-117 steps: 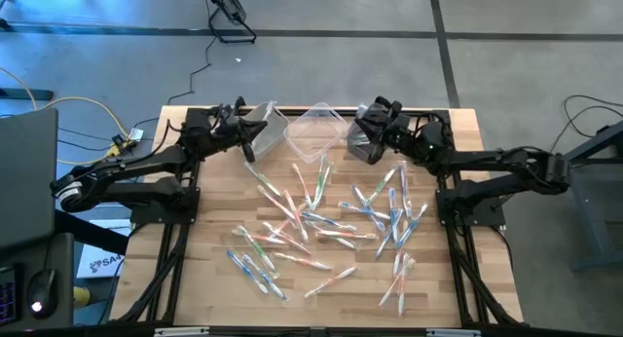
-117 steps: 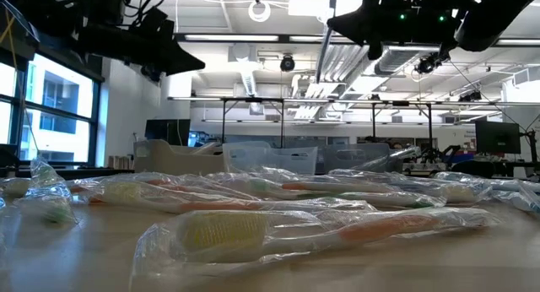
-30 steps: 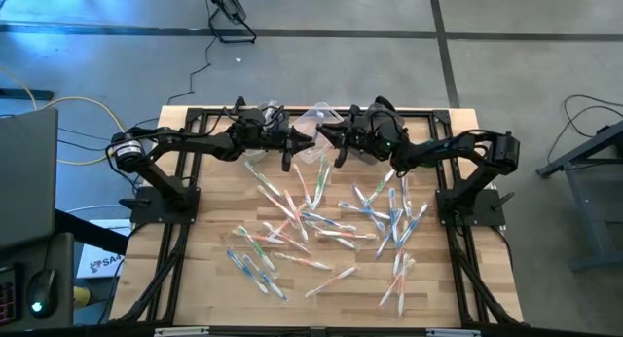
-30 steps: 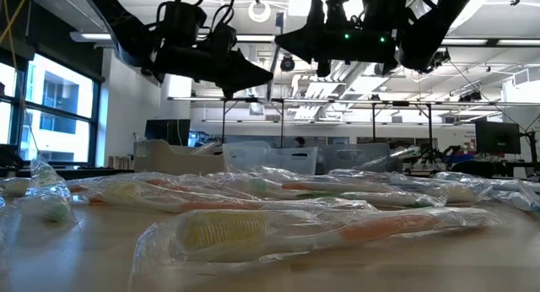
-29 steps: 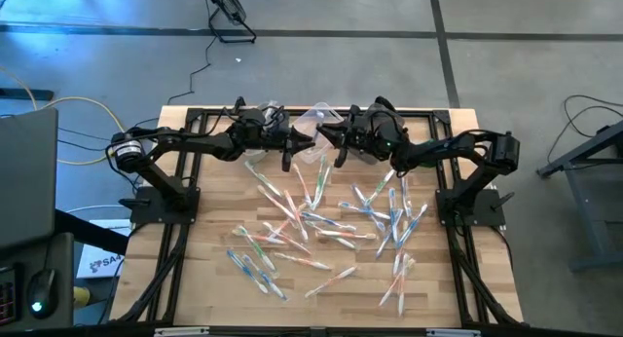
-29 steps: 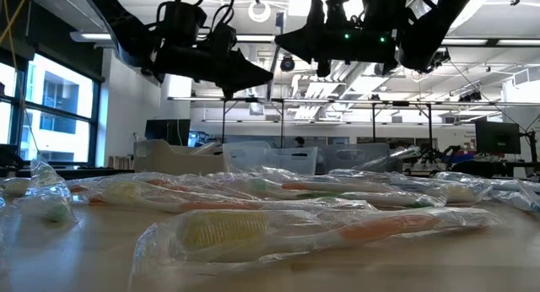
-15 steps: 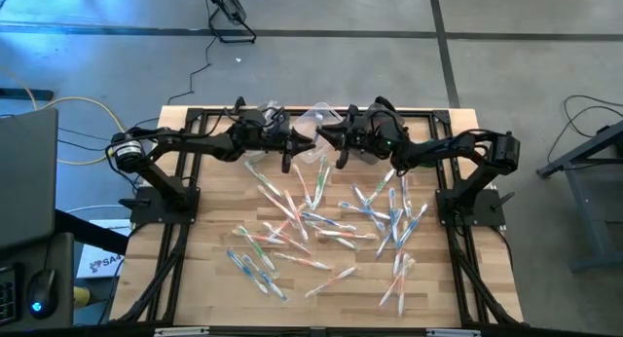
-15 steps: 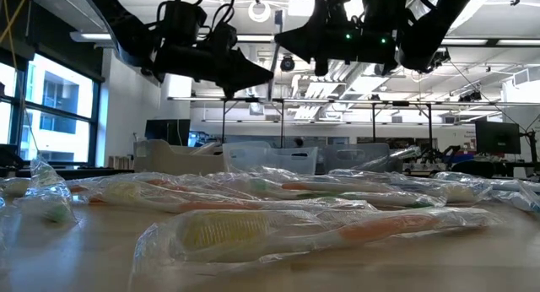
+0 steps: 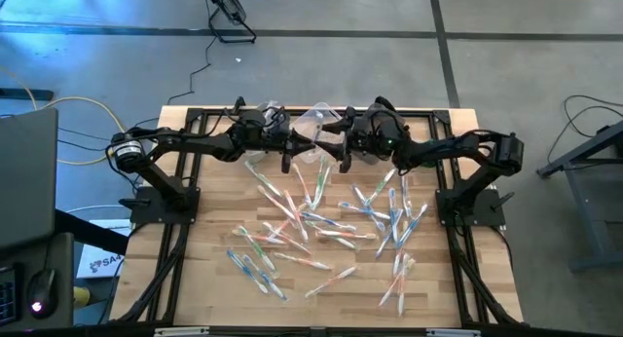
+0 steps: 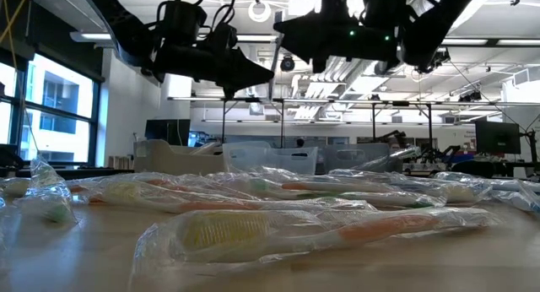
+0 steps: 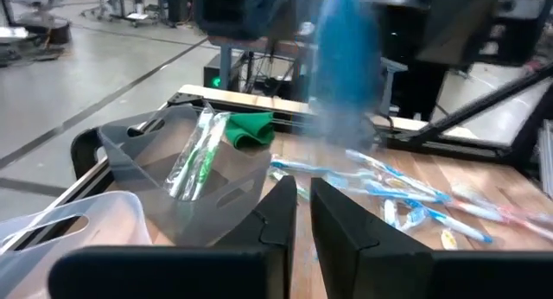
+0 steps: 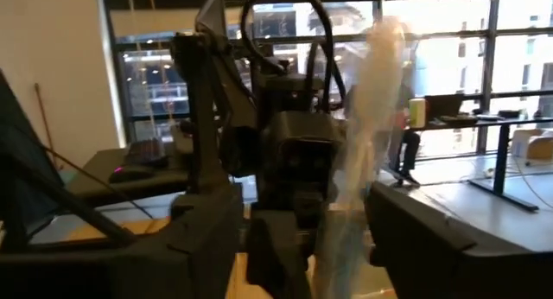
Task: Pick & Place Toothbrushes
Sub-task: Put the blue toothbrush into the transparent bin
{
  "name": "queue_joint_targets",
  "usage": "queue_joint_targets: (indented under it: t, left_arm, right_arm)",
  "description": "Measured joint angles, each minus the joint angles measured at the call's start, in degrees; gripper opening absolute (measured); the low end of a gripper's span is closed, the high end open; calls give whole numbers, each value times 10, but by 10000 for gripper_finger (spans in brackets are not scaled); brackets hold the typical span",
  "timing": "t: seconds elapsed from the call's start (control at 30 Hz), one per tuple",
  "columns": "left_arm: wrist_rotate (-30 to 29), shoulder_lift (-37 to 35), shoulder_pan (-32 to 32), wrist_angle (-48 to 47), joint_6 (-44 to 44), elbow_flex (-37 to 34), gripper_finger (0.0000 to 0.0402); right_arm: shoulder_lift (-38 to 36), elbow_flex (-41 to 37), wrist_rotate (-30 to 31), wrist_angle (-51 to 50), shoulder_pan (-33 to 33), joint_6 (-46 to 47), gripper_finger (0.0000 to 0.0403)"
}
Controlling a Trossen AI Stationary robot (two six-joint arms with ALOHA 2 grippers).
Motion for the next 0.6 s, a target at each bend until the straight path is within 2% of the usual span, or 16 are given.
queue_joint_targets:
  t: [0.2, 0.33, 0.4, 0.47, 0.6]
  left_arm:
    - [-1, 0, 1, 0, -1, 0, 0]
    - [-79, 0, 13, 0, -3, 0, 1]
    - [-102, 0, 24, -14, -26, 0, 0]
    - [-88, 0, 31, -28, -31, 0, 1]
    - [-24, 0, 30, -17, -31, 0, 0]
  right_arm:
    - [-86, 0, 8, -122, -25, -27, 274]
    - [-104, 1, 83, -141, -47, -36, 263]
    - [-103, 1, 90, -193, -59, -15, 250]
    - [-102, 0, 80, -240, -64, -13, 235]
    - [-103, 0, 46, -297, -62, -41, 204]
